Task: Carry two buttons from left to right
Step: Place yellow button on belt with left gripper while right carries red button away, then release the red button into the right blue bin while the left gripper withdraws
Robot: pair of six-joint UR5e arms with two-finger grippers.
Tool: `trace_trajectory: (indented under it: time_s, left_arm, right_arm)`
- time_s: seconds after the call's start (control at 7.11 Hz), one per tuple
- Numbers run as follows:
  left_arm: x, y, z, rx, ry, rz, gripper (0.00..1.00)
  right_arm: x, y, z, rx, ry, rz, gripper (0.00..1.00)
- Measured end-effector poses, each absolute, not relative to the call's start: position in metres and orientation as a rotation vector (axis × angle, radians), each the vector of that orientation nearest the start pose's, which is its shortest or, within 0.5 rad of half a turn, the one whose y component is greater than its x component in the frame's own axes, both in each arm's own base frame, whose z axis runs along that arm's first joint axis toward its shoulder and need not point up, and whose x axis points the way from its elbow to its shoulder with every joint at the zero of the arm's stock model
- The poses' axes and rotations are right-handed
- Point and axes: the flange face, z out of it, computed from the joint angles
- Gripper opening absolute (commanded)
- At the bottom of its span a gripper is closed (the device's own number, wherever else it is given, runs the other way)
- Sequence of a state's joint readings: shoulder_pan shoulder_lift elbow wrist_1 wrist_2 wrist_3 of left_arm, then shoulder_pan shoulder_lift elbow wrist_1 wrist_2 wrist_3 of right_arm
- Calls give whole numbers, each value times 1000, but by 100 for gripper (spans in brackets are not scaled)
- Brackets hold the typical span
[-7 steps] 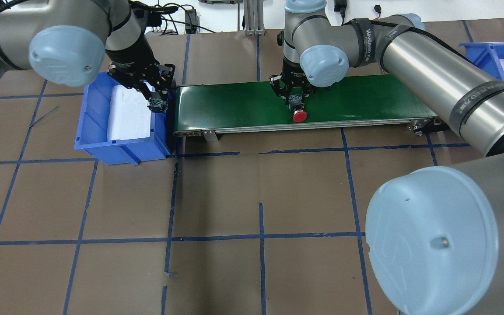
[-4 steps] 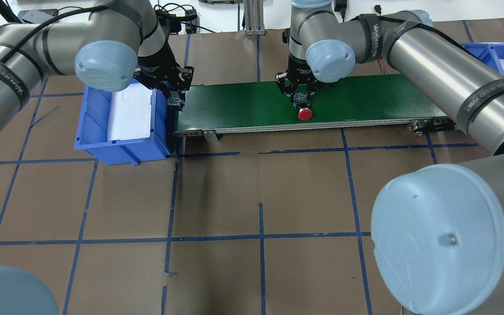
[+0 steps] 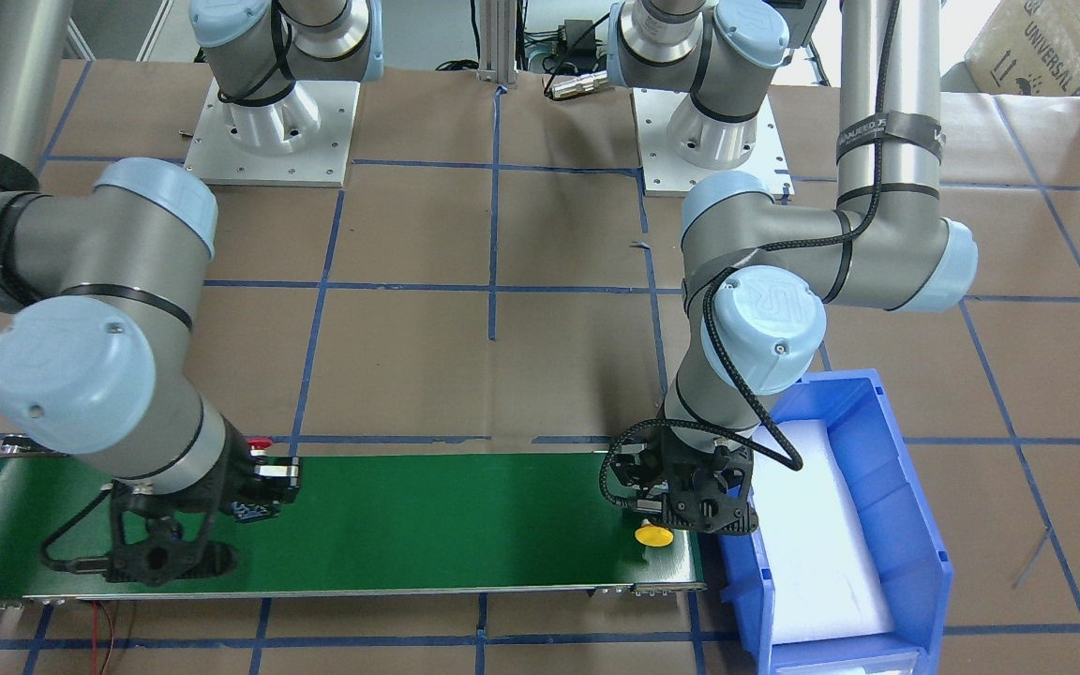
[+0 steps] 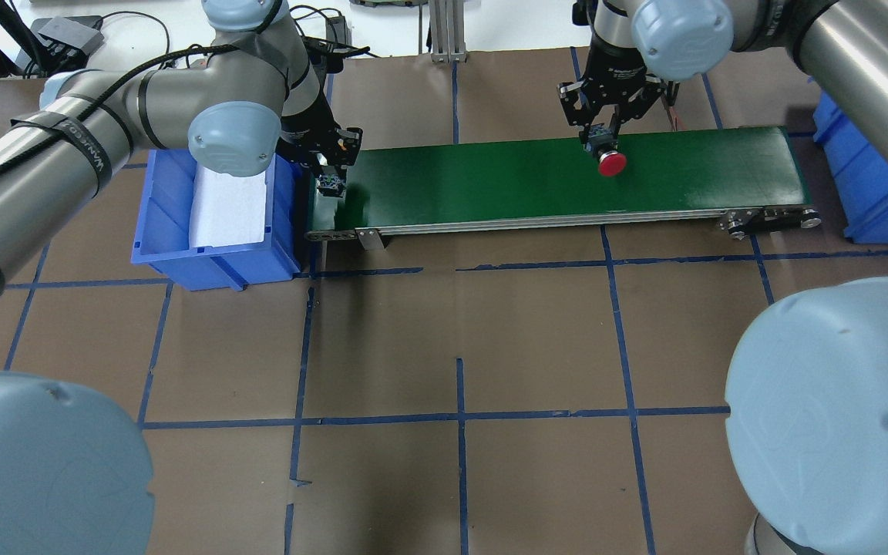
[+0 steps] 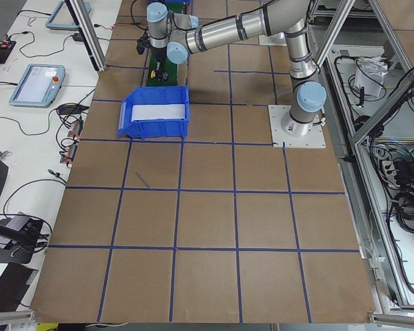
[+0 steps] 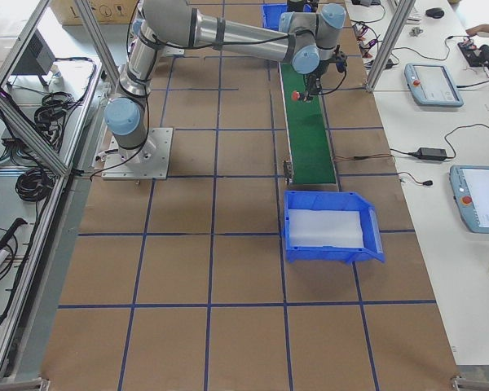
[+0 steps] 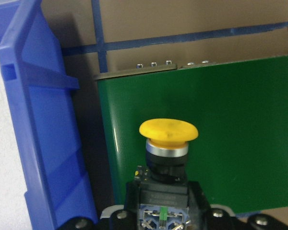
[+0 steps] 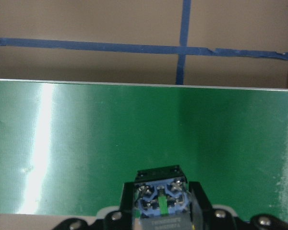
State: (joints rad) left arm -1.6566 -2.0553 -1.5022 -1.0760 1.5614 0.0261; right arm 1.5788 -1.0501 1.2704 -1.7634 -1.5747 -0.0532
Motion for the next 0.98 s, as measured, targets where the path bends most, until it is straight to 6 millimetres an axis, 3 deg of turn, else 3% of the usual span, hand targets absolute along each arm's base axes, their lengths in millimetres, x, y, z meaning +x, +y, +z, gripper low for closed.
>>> trace_trajectory:
  time_s: [0.28,0.56,0.98]
  left_arm:
    - [-193,-650,287,183,3140,-133,100]
    - [-187,-642,315,173,3141,-81,100]
    - [-178,-604,417,163,3135,97,100]
  right_arm:
    - [63,-687,374,-129,3146,-1,12]
    - [-18,-676,400,-191,3174,-9,12]
    - [-125,-656,418,-266,3209,-8,12]
